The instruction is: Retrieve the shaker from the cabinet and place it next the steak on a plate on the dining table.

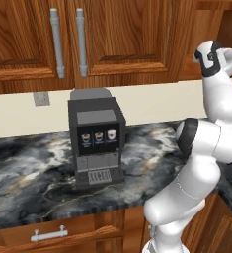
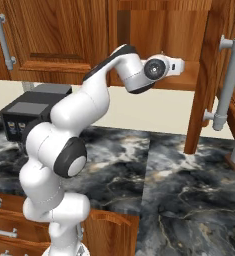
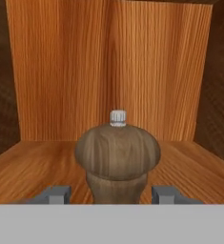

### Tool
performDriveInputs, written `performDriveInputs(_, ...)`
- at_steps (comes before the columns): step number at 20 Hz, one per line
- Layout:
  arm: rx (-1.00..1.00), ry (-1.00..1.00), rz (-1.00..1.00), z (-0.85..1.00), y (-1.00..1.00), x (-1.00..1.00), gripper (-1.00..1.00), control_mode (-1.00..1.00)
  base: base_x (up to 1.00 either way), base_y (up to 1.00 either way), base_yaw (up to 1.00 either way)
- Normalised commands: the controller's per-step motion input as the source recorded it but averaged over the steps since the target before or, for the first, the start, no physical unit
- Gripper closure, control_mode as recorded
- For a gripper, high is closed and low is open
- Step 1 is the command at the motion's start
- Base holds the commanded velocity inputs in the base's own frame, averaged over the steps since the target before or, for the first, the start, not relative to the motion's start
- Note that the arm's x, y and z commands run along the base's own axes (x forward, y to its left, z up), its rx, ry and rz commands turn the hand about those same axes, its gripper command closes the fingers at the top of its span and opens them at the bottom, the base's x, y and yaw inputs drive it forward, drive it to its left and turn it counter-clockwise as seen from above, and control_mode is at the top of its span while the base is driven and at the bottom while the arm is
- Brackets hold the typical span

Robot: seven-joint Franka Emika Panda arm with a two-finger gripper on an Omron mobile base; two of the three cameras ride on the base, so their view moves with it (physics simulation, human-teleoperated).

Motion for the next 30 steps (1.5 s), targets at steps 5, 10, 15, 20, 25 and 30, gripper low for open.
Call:
performDriveInputs(5,0.0,0.0,0.0,0.0,0.01,0.05,1.0,-1.0,0.0,0.0,0.0)
performDriveInputs(10,0.0,-0.01,0.05,0.12,0.01,-0.25,1.0,-1.0,0.0,0.0,0.0)
performDriveInputs(15,0.0,-0.07,0.05,0.48,0.0,-0.66,1.0,-1.0,0.0,0.0,0.0)
performDriveInputs(20,0.0,-0.09,0.05,0.56,0.0,-0.76,1.0,-1.0,0.0,0.0,0.0)
performDriveInputs(25,0.0,-0.1,0.03,0.26,0.0,-0.84,1.0,-1.0,0.0,0.0,0.0)
performDriveInputs(30,0.01,-0.14,0.0,0.0,-0.01,-1.0,1.0,-1.0,0.0,0.0,0.0)
